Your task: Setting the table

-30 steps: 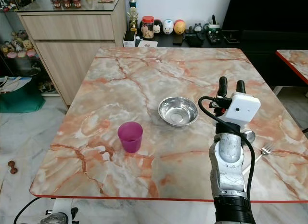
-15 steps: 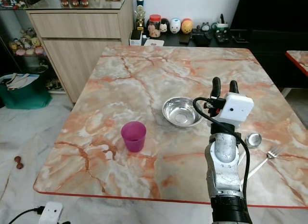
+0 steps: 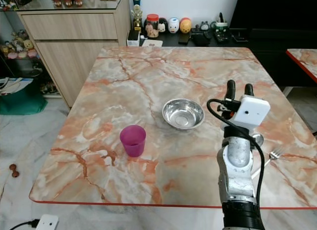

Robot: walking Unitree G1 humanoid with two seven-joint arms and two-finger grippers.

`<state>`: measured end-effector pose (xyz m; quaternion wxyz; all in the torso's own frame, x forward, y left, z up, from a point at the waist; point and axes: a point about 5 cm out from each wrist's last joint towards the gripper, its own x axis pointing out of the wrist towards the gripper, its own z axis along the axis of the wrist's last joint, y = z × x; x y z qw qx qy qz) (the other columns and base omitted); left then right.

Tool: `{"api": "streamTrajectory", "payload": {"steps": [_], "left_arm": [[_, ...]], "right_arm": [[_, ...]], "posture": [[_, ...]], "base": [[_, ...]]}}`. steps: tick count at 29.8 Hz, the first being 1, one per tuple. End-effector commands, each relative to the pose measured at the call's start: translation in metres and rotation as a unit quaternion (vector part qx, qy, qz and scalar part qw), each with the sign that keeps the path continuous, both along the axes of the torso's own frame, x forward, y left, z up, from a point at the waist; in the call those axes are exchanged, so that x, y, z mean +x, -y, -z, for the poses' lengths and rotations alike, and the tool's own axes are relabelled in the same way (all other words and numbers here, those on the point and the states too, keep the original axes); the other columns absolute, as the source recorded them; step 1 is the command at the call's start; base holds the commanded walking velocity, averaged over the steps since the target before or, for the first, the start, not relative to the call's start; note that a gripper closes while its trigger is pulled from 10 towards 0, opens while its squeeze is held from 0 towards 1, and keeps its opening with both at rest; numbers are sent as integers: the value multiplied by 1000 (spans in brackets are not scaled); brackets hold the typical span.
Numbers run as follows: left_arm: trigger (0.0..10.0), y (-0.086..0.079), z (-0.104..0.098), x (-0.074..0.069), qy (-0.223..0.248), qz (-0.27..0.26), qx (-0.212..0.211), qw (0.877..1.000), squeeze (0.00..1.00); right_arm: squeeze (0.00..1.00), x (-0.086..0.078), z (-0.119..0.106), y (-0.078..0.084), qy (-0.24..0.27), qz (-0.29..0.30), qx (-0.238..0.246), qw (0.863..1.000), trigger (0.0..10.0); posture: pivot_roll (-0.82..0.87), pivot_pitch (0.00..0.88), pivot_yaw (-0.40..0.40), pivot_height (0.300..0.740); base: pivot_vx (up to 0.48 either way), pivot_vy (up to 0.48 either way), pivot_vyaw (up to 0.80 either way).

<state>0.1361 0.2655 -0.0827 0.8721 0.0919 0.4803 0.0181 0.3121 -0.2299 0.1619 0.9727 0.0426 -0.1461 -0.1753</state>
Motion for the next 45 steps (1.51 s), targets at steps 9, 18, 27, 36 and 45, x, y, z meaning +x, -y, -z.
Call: {"api": "streamTrajectory", "payload": {"steps": [9,18,27,36,45], "left_arm": [[10000,4,3,-2,-9,-15,-6,1000,0],[10000,-6,3,-13,-13,-44,-2,999,0],[10000,-17,2,-21,-14,-72,5,997,0],[10000,-13,1,-14,-4,-65,0,998,0],[10000,-8,2,-15,0,-61,-9,998,0]], "right_arm": [[0,14,-1,12,-31,-9,57,998,10000],[0,11,2,3,-37,-27,41,998,10000],[0,14,4,-4,-39,-44,46,997,10000],[0,15,3,-10,-35,-53,43,997,10000],[0,13,7,-14,-38,-52,39,997,10000]], "posture": [[17,0,-18,740],[21,0,-20,740],[32,0,-24,740],[27,0,-20,740],[32,0,-22,740]], "base": [[0,0,0],[0,0,0],[275,0,0],[308,0,0],[0,0,0]]}}
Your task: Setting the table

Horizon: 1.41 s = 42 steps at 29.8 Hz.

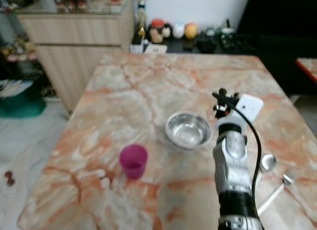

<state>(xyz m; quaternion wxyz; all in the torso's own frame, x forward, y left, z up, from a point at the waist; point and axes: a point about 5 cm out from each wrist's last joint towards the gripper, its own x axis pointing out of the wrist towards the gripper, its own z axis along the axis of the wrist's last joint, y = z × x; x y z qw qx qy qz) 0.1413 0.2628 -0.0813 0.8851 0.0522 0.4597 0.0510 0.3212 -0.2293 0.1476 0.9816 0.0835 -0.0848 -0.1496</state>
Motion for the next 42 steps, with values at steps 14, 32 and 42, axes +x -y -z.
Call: {"api": "streamTrajectory", "payload": {"steps": [14,32,42], "left_arm": [[10000,-11,6,-26,-45,-18,5,999,0],[10000,-12,-8,15,-21,-8,7,1000,0],[10000,-15,-3,0,-33,0,7,999,0]], "right_arm": [[1000,-4,-8,-13,-3,-5,16,1000,10000],[0,4,13,-17,-130,-43,117,984,10000],[0,2,25,-17,-161,-69,204,963,10000]], "posture": [[16,0,-25,740],[21,0,-25,740],[20,0,-17,740]], "base": [[0,0,0],[0,0,0],[0,0,0]]}}
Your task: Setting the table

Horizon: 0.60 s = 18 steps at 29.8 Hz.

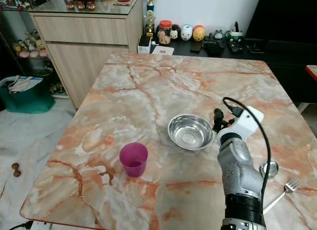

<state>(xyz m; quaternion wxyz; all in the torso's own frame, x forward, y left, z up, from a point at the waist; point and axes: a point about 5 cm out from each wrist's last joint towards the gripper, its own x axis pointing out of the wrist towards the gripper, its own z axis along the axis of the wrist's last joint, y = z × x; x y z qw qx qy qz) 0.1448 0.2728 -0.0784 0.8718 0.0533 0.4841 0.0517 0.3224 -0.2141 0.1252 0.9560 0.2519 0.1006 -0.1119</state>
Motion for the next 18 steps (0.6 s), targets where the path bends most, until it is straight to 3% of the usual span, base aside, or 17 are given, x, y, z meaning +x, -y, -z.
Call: {"api": "streamTrajectory", "payload": {"steps": [1,9,18], "left_arm": [[10000,-5,0,-4,-5,2,7,1000,0],[10000,-4,0,-5,-4,4,6,1000,0],[10000,-3,1,-6,-5,1,2,1000,0]], "right_arm": [[0,0,5,-3,-14,-10,20,1000,10000],[0,2,12,-11,-34,-40,27,998,10000],[0,0,10,-4,-36,-21,25,999,10000]], "posture": [[20,0,-17,740],[25,0,-20,740],[25,0,-26,740]], "base": [[0,0,0],[0,0,0],[0,0,0]]}}
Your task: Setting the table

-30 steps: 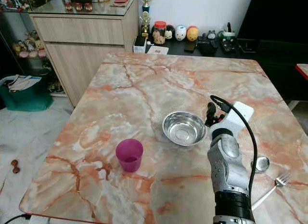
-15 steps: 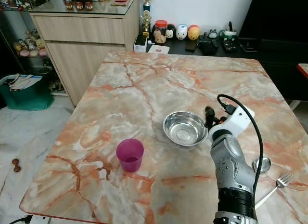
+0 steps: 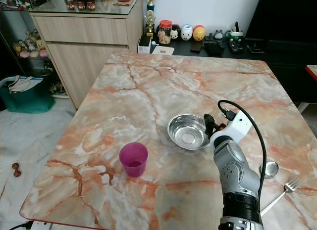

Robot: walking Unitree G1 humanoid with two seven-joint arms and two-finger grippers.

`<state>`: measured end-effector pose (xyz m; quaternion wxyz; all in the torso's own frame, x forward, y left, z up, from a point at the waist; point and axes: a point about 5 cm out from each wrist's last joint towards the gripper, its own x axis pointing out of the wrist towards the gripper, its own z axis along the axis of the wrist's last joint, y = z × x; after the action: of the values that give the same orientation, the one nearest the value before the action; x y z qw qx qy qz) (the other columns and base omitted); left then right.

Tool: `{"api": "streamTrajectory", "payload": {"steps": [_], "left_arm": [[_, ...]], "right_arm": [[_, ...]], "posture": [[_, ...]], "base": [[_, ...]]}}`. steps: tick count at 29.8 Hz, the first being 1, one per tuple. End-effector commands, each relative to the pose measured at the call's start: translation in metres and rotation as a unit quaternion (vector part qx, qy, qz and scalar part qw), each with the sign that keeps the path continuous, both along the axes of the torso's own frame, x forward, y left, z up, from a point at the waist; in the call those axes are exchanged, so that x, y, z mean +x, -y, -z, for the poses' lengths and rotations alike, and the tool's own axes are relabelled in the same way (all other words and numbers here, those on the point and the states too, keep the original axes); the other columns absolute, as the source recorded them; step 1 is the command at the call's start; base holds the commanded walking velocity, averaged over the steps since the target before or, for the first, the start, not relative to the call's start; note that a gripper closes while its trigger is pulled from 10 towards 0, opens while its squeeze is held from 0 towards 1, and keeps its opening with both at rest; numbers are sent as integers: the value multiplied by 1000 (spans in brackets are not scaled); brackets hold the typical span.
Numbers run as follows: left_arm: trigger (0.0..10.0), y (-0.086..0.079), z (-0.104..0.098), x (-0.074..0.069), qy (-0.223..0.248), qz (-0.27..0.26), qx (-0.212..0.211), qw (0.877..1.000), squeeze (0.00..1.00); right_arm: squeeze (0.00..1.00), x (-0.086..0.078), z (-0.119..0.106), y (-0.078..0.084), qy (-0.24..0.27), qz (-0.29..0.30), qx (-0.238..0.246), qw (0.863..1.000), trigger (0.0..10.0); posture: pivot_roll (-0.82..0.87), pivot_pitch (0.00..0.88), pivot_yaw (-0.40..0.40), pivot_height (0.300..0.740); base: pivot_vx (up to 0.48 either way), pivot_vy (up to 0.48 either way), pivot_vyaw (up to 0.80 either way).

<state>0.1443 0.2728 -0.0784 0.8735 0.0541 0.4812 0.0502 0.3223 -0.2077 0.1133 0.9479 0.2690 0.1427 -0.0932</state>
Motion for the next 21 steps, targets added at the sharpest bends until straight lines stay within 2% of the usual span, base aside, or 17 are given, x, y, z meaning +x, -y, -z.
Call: {"api": "streamTrajectory", "payload": {"steps": [1,6,9,21], "left_arm": [[10000,-2,1,-6,-9,-1,2,1000,0],[10000,-2,1,-5,-9,0,1,1000,0],[10000,-2,1,-4,-8,1,0,1000,0],[10000,-3,0,-4,-5,2,1,1000,0]], "right_arm": [[0,0,-2,3,-3,6,-1,1000,10000],[0,-3,3,4,-16,9,5,1000,10000],[0,-4,8,-1,-29,-9,11,999,10000],[0,-3,13,-9,-39,-28,21,999,10000]], "posture": [[25,0,-26,740],[26,0,-28,740],[28,0,-26,740],[32,0,-25,740]], "base": [[0,0,0],[0,0,0],[0,0,0],[0,0,0]]}}
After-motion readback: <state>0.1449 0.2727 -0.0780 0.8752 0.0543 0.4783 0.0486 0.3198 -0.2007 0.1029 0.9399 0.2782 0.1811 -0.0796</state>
